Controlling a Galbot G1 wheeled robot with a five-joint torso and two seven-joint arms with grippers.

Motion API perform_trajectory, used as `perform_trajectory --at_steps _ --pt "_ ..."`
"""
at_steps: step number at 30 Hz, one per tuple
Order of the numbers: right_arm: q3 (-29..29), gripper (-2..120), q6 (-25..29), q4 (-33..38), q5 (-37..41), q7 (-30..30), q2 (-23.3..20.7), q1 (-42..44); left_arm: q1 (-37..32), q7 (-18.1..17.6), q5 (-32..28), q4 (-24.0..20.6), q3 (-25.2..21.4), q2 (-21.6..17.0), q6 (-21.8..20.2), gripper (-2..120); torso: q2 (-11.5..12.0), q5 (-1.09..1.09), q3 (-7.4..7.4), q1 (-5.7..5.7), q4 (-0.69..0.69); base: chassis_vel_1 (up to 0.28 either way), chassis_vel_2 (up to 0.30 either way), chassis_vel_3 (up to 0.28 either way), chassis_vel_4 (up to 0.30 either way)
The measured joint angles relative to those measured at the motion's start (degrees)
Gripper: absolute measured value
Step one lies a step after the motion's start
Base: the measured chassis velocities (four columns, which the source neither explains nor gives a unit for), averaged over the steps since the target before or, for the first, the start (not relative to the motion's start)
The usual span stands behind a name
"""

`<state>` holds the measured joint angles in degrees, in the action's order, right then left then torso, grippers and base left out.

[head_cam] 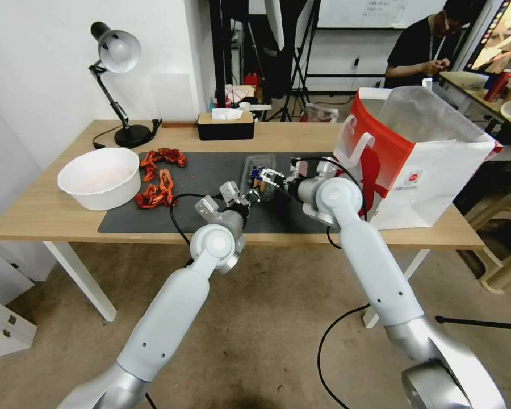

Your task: Close the takeout container lid, then place the container into the takeout bag.

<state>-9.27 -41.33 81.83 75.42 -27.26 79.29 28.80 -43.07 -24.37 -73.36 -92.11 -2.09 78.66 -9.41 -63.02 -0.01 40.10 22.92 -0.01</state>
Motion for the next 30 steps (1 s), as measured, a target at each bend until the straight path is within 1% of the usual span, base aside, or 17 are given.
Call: perform_trajectory --at_steps 6,8,10,11,13,14,16,17,18,20,21,22,23,24,27,29,30 --pt "1.7 99 -0.9 -3.1 1.2 -1.3 1.0 -2.4 0.0 -0.1 0.0 -0.1 0.0 -0.1 0.1 0 0.0 0.01 0.00 0.00 0.00 0.000 0.000 0.000 0.000" --pt "1.9 96 -1.0 -3.7 1.5 -1.6 1.2 -2.8 0.0 -0.1 0.0 -0.2 0.0 -0.2 0.1 0 0.0 0.00 0.00 0.00 0.01 0.000 0.000 0.000 0.000" --pt "2.5 88 -1.0 -4.4 1.8 -2.8 1.5 -3.3 0.0 -0.1 0.0 -0.2 -0.1 -0.3 0.1 0 0.0 0.01 0.01 0.00 0.00 0.000 0.000 0.000 0.000" --pt "2.5 88 -1.0 -4.4 1.8 -2.8 1.5 -3.3 0.0 -0.1 0.0 -0.2 -0.1 -0.3 0.1 0 0.0 0.01 0.01 0.00 0.00 0.000 0.000 0.000 0.000" --pt "2.6 78 -0.9 -4.8 2.7 -4.0 1.8 -3.5 -0.1 -0.1 -0.1 -0.2 -0.2 -0.3 0.2 0 0.0 0.00 0.00 0.00 0.00 0.000 0.000 0.000 0.000" --pt "2.6 78 -0.9 -4.8 2.7 -4.0 1.8 -3.5 -0.1 -0.1 -0.1 -0.2 -0.2 -0.3 0.2 0 0.0 0.00 0.00 0.00 0.00 0.000 0.000 0.000 0.000" --pt "2.6 68 -0.9 -5.0 3.4 -4.7 1.9 -3.6 -0.1 -0.2 -0.1 -0.3 -0.2 -0.3 0.2 0 0.0 0.00 0.00 -0.01 0.00 0.000 0.000 0.000 0.000" --pt "2.6 68 -0.9 -5.0 3.4 -4.7 1.9 -3.6 -0.1 -0.2 -0.1 -0.3 -0.2 -0.3 0.2 0 0.0 0.00 0.00 -0.01 0.00 0.000 0.000 0.000 0.000" --pt "2.6 62 -0.8 -5.2 3.8 -5.1 2.1 -3.7 -0.1 -0.2 -0.1 -0.4 -0.2 -0.4 0.2 0 0.0 0.00 0.00 -0.01 -0.01 0.000 0.000 0.000 0.000" --pt "2.6 55 -0.8 -5.4 3.9 -5.4 2.2 -3.7 -0.1 -0.2 -0.2 -0.5 -0.3 -0.4 0.3 0 0.0 0.00 0.00 -0.02 -0.01 0.000 0.000 0.000 0.000" --pt "2.4 47 -0.8 -5.5 4.3 -6.0 2.2 -3.7 -0.1 -0.2 -0.2 -0.5 -0.3 -0.4 0.3 0 0.0 0.00 0.00 -0.01 -0.01 0.000 0.000 0.000 0.000" --pt "2.4 47 -0.8 -5.5 4.3 -6.0 2.2 -3.7 -0.1 -0.2 -0.2 -0.5 -0.3 -0.4 0.3 0 0.0 0.00 0.00 -0.01 -0.01 0.000 0.000 0.000 0.000" --pt "2.3 39 -0.7 -5.4 5.0 -6.7 2.2 -3.5 -0.2 -0.3 -0.2 -0.5 -0.4 -0.4 0.3 0 0.0 0.00 0.00 -0.01 0.00 0.000 0.000 0.000 0.000" --pt "2.3 39 -0.7 -5.4 5.0 -6.7 2.2 -3.5 -0.2 -0.3 -0.2 -0.5 -0.4 -0.4 0.3 0 0.0 0.00 0.00 -0.01 0.00 0.000 0.000 0.000 0.000" --pt "2.0 25 -0.7 -5.2 5.5 -6.7 2.0 -3.0 -0.2 -0.3 -0.2 -0.7 -0.5 -0.4 0.4 0 0.0 0.02 0.00 -0.01 0.00 0.000 0.000 0.000 0.000" --pt "1.9 22 -0.7 -5.2 5.6 -6.7 2.0 -2.8 -0.2 -0.3 -0.2 -0.7 -0.5 -0.4 0.4 0 0.0 0.02 0.00 -0.01 0.00 0.000 0.000 0.000 0.000" --pt "1.8 15 -0.7 -5.1 5.6 -6.5 2.0 -2.7 -0.3 -0.3 -0.2 -0.9 -0.6 -0.5 0.5 0 0.0 0.02 0.00 -0.01 0.02 0.000 0.000 0.000 0.000"
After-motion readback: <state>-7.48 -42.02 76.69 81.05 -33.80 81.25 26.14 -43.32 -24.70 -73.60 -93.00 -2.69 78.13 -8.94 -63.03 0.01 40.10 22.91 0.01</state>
